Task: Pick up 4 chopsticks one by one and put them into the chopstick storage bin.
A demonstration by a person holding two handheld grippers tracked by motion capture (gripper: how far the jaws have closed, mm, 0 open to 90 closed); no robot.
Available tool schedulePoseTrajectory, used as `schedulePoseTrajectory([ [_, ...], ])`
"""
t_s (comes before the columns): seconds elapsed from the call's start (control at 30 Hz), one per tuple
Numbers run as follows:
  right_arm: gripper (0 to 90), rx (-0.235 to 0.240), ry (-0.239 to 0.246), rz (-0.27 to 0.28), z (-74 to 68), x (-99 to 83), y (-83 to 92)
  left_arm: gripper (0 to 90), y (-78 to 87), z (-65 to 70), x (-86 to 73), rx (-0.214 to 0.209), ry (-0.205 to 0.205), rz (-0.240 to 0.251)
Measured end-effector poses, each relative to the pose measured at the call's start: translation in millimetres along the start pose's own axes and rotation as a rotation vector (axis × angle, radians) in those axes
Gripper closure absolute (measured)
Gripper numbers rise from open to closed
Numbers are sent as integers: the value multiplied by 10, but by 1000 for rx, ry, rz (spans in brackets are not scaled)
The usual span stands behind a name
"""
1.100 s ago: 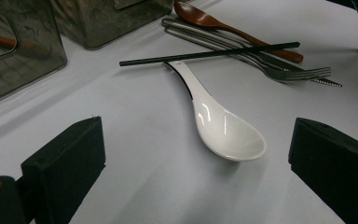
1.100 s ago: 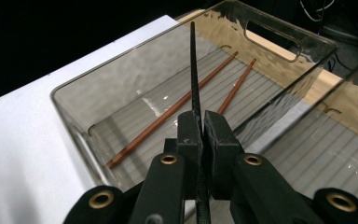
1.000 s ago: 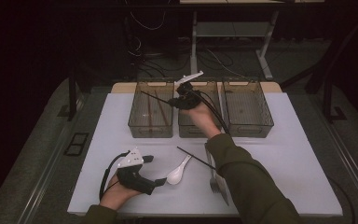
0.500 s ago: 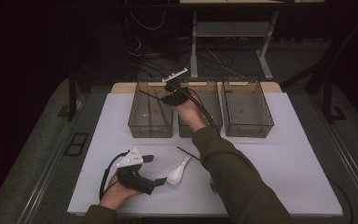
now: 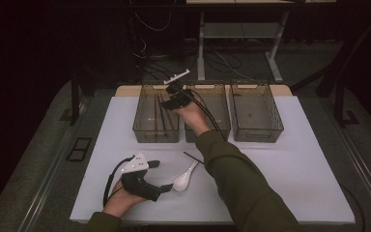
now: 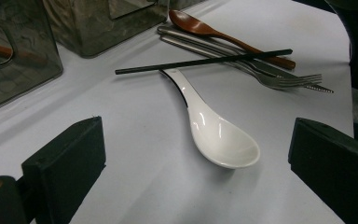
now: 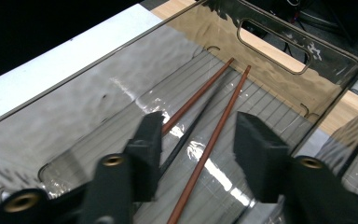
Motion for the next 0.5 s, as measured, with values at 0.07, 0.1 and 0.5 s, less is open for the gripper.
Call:
schedulePoseTrajectory([
  [0.07, 462, 32, -12, 10, -1, -17, 62, 31, -4, -1, -2, 1, -7, -1],
  [0.1, 457, 49, -16, 15, -6, -31, 98, 31, -5, 0, -4, 2, -5, -2],
  [0.5, 408, 131, 33, 66, -19, -315, 614, 31, -27, 14, -13, 10, -13, -16],
])
Point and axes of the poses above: each handheld gripper's, and its own axes: y roughly backward along the jaws, x roughly out of its top, z roughly to its right, the point moved 6 cm from there along -y, roughly forward along the jaws, and after that the axes turned 10 degrees about x, right-handed, at the moved point
